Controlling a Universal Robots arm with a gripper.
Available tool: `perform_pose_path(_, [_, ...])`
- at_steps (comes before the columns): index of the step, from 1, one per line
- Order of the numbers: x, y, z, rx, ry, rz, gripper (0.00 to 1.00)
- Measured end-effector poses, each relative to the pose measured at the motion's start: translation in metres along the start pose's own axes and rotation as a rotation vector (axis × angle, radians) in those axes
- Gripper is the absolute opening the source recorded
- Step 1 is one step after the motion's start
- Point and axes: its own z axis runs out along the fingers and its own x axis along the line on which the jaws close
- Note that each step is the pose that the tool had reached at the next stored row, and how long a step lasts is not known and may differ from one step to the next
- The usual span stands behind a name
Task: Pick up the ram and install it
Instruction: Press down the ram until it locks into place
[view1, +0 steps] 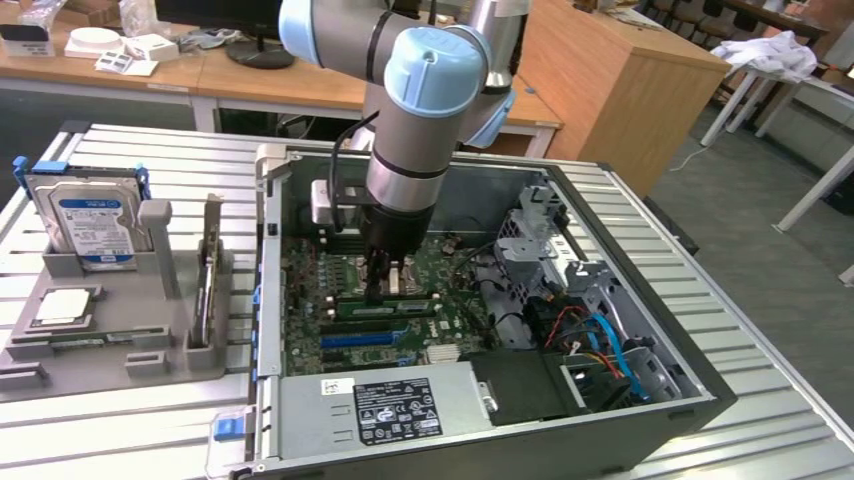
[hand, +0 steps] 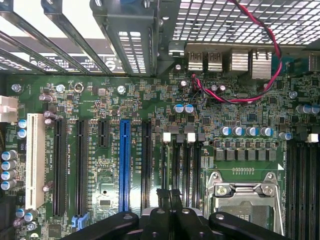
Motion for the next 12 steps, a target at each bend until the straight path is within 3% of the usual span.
perform_pose_path(12, [0.0000,0.0000,0.0007,0.0000,0.0000,0.000,0.11])
